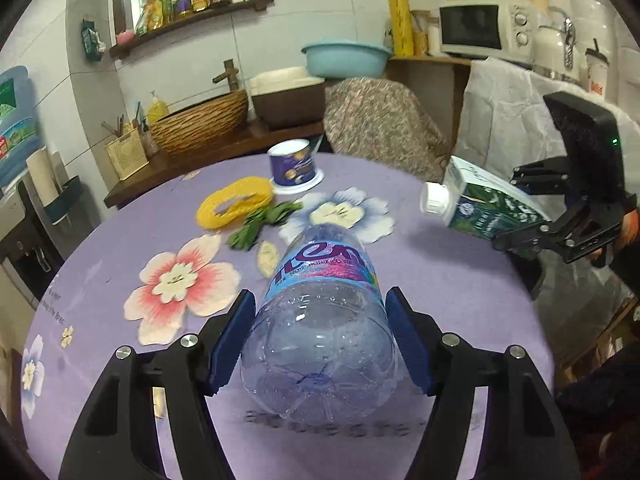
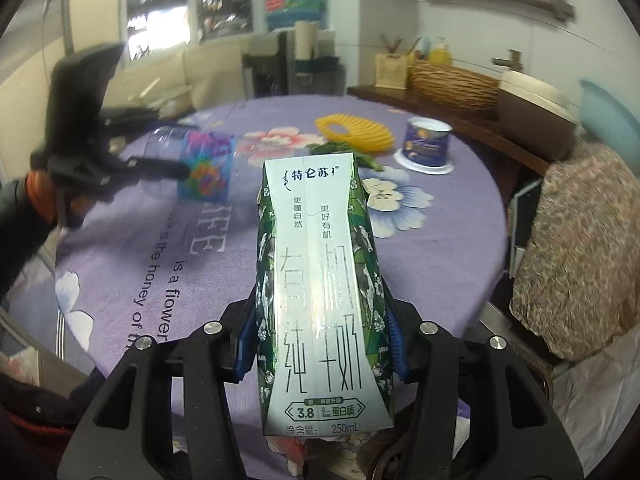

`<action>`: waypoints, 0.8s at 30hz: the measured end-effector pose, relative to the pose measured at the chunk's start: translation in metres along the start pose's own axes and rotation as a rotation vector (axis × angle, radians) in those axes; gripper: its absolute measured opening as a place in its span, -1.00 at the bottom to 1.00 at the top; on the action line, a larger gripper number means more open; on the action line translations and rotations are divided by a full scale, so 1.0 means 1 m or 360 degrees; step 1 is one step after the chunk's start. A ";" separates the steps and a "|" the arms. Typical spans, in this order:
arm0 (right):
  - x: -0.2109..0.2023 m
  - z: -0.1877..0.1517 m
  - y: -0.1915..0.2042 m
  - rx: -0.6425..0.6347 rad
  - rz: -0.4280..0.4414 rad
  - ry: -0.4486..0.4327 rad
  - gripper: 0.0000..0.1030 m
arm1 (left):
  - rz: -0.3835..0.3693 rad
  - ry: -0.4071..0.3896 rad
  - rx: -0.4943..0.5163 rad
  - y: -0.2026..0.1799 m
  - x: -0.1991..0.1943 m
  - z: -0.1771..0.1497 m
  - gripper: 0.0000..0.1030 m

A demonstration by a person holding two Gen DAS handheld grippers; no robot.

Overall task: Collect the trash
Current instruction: 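Carry the milk carton and water bottle with both tools over the bin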

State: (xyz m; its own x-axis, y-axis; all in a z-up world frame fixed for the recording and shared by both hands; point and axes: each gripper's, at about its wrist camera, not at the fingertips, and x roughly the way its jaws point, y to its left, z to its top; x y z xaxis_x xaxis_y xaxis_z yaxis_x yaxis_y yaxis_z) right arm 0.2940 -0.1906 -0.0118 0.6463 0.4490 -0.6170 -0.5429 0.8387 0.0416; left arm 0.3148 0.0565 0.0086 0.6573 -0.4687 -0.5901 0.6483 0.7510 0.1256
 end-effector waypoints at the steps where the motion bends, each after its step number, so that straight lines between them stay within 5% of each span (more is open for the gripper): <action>1: -0.008 -0.005 -0.004 0.0040 -0.0015 -0.0025 0.00 | -0.0016 -0.0026 -0.0012 -0.007 -0.002 0.002 0.29; 11: -0.075 -0.070 -0.060 0.0370 -0.0416 -0.0124 0.00 | -0.0239 -0.0199 -0.0142 -0.092 0.006 0.037 0.28; 24: -0.110 -0.171 -0.121 0.0732 -0.0645 -0.0054 0.00 | -0.0448 -0.0140 -0.0101 -0.202 0.081 0.078 0.15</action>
State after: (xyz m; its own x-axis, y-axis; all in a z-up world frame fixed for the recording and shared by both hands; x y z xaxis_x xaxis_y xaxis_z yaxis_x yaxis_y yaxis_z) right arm 0.1972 -0.3940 -0.0832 0.7737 0.0694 -0.6297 0.0320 0.9884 0.1483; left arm 0.2675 -0.1692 -0.0027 0.4877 -0.6990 -0.5230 0.7862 0.6121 -0.0849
